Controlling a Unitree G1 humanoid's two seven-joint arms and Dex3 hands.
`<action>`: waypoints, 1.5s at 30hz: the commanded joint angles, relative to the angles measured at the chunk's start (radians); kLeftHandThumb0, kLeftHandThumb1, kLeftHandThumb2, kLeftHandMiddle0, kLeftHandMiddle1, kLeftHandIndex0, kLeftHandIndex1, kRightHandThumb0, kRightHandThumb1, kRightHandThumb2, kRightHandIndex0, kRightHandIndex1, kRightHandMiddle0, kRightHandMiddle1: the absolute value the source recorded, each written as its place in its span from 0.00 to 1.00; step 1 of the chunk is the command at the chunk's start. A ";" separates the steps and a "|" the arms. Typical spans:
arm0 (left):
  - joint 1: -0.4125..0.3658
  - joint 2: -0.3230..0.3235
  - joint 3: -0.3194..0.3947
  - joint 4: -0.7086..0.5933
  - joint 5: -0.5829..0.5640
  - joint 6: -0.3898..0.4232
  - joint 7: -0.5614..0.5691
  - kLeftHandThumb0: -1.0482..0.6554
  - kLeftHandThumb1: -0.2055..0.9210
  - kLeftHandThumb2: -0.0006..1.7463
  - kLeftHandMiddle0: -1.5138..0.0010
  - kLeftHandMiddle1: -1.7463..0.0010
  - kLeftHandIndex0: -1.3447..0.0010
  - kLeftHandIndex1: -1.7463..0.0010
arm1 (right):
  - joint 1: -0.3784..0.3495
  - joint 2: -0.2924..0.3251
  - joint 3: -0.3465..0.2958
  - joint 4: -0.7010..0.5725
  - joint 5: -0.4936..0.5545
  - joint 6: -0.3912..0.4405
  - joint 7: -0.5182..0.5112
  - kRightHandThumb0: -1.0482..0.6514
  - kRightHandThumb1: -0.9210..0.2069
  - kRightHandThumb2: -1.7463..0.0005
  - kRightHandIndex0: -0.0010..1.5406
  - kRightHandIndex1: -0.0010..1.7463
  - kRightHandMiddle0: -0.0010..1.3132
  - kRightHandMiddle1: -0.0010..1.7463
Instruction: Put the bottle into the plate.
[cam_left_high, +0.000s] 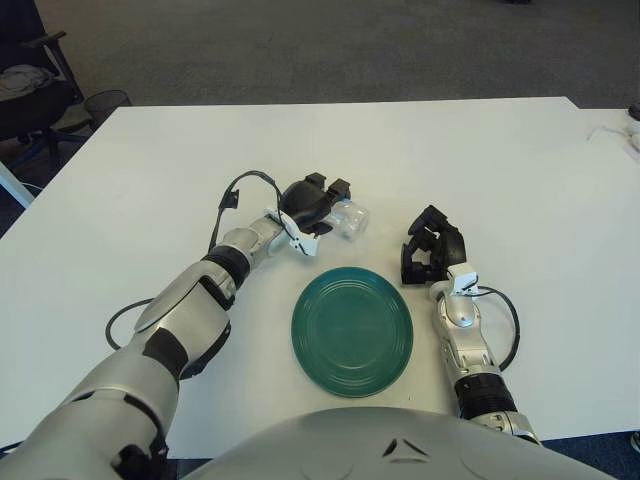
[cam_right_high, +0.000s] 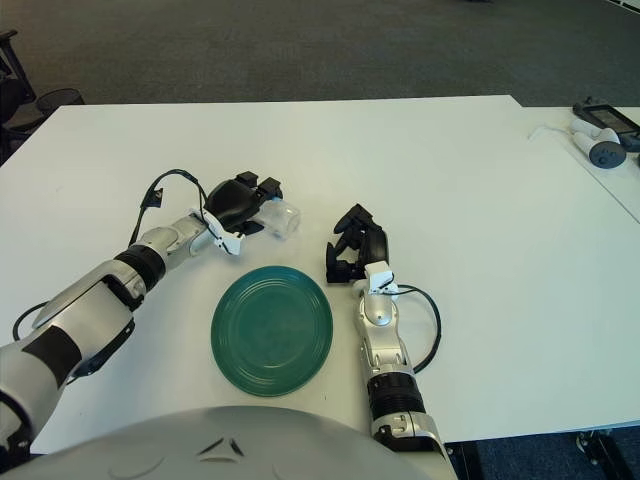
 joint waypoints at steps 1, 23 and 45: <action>0.080 0.027 -0.061 0.062 0.067 0.016 0.008 0.61 0.22 0.92 0.46 0.03 0.55 0.00 | 0.059 0.008 0.003 0.043 0.008 0.050 0.006 0.61 0.86 0.01 0.56 0.99 0.52 1.00; 0.081 0.054 -0.095 0.056 0.062 0.007 0.086 0.61 0.25 0.91 0.46 0.04 0.58 0.00 | 0.060 0.003 0.002 0.042 0.003 0.043 0.012 0.61 0.84 0.03 0.55 0.99 0.50 1.00; 0.058 0.136 0.207 -0.099 -0.290 -0.277 -0.104 0.61 0.24 0.92 0.47 0.02 0.57 0.00 | 0.054 0.002 -0.002 0.049 0.032 0.036 0.054 0.62 0.86 0.02 0.57 0.97 0.51 1.00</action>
